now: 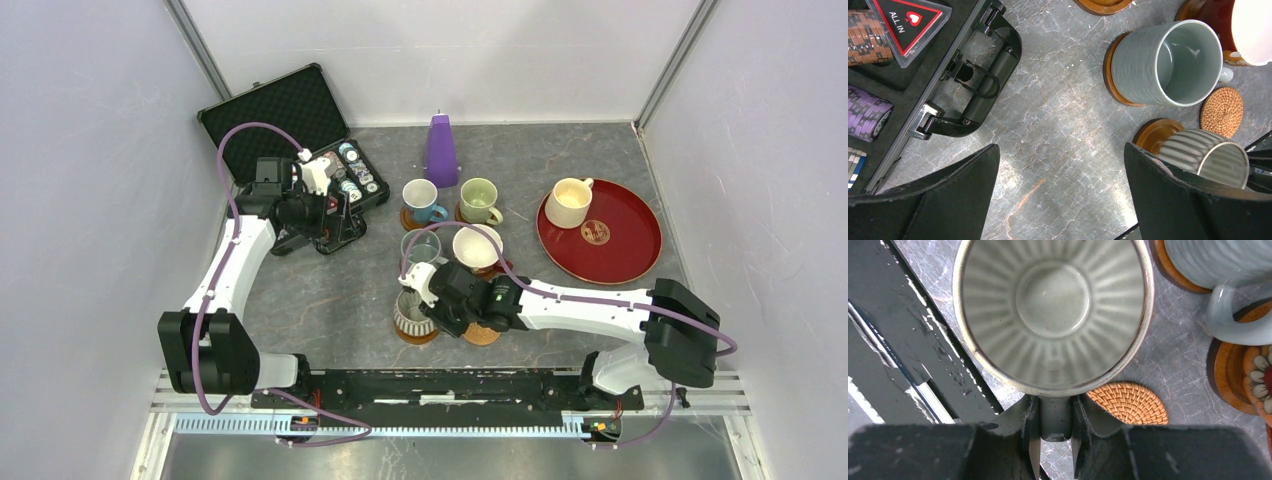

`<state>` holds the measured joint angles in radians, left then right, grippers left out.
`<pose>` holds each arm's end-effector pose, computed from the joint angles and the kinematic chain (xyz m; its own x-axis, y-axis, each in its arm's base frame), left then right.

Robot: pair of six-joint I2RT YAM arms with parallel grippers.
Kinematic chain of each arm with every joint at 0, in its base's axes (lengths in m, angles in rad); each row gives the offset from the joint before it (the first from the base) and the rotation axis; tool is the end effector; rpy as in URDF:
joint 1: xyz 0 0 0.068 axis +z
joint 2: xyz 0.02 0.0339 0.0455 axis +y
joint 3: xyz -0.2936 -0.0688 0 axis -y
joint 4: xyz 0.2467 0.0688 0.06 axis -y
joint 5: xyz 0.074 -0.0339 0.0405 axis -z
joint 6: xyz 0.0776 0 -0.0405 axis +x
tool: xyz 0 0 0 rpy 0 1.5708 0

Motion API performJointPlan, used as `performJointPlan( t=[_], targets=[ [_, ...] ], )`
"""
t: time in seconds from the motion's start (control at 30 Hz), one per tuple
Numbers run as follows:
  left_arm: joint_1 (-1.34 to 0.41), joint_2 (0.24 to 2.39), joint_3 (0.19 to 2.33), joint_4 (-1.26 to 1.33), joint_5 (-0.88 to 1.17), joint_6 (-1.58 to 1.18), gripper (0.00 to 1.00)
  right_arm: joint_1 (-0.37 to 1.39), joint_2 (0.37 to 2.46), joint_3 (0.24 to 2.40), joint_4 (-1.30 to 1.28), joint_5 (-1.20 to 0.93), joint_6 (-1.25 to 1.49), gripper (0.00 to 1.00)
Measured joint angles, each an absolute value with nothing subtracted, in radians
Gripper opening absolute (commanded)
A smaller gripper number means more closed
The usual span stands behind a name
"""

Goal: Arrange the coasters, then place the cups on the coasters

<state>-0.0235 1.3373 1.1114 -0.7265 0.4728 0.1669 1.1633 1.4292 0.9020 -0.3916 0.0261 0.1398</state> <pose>0.2880 -0.0421 0.2858 -0.7559 0.1657 -0.6333 0.4162 0.8684 -0.2696 0.1263 0.2874 0.2114 -0.4390 -0.6654 -0.6037 -0.8587 0.5084 0.0640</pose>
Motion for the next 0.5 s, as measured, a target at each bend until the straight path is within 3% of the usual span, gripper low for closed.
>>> performJointPlan(
  t=[0.37, 0.5],
  targets=[
    [-0.023, 1.347, 1.111, -0.727, 0.474, 0.167, 1.0, 1.163, 1.468, 0.865, -0.358, 0.046, 0.162, 0.1],
    [-0.023, 1.348, 1.111, -0.727, 0.474, 0.167, 1.0, 1.163, 1.481, 0.865, -0.35, 0.047, 0.17, 0.17]
  ],
)
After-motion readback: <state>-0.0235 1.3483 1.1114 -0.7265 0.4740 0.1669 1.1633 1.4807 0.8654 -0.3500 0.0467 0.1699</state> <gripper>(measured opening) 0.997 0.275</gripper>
